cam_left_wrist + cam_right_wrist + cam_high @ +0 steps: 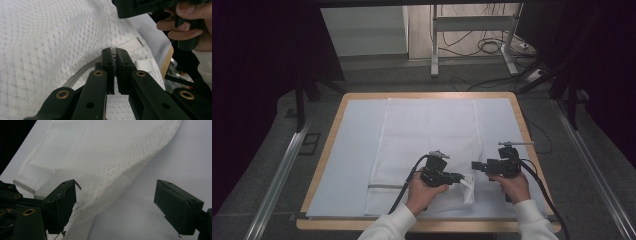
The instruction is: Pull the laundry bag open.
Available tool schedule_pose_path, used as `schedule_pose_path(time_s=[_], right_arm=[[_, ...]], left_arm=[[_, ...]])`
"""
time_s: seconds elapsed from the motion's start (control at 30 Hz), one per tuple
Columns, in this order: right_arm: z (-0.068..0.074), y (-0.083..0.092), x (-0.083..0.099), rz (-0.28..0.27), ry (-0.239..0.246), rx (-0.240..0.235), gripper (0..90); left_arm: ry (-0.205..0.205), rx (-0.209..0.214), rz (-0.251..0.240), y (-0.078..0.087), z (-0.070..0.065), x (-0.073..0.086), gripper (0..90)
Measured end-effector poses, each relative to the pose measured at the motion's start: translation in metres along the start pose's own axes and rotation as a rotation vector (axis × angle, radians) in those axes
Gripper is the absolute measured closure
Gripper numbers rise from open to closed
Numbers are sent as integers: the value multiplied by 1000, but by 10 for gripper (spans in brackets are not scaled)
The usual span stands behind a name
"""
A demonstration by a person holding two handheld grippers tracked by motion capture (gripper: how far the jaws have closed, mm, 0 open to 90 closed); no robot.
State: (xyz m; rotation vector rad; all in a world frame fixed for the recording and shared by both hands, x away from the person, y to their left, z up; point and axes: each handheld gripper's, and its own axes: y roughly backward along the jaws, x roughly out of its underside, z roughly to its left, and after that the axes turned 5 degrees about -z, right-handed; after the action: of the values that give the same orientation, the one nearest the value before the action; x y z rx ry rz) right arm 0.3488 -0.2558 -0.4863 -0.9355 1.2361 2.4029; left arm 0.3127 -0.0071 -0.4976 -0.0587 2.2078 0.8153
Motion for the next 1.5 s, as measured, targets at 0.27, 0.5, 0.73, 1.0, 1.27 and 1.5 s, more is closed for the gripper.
schedule_pose_path(time_s=[0.27, 0.5, 0.73, 1.0, 1.27, 1.5], right_arm=[[5, -9, 1, 23, -15, -6, 168], [7, -17, 4, 45, -40, -20, 179], [13, -29, 6, 77, -27, -11, 236], [14, -35, 7, 122, -15, -61, 533], [12, -35, 8, 148, 21, -83, 866], [9, -34, 8, 153, 22, -107, 877]], left_arm=[[-11, 0, 9, -2, -1, 1, 865], [-14, -2, 9, -3, -1, 1, 865], [-14, -1, 12, -4, -2, 1, 864], [-18, -1, 17, -7, -3, 2, 864], [-15, -1, 23, -11, -3, 4, 865], [-14, -1, 26, -13, -3, 4, 865]])
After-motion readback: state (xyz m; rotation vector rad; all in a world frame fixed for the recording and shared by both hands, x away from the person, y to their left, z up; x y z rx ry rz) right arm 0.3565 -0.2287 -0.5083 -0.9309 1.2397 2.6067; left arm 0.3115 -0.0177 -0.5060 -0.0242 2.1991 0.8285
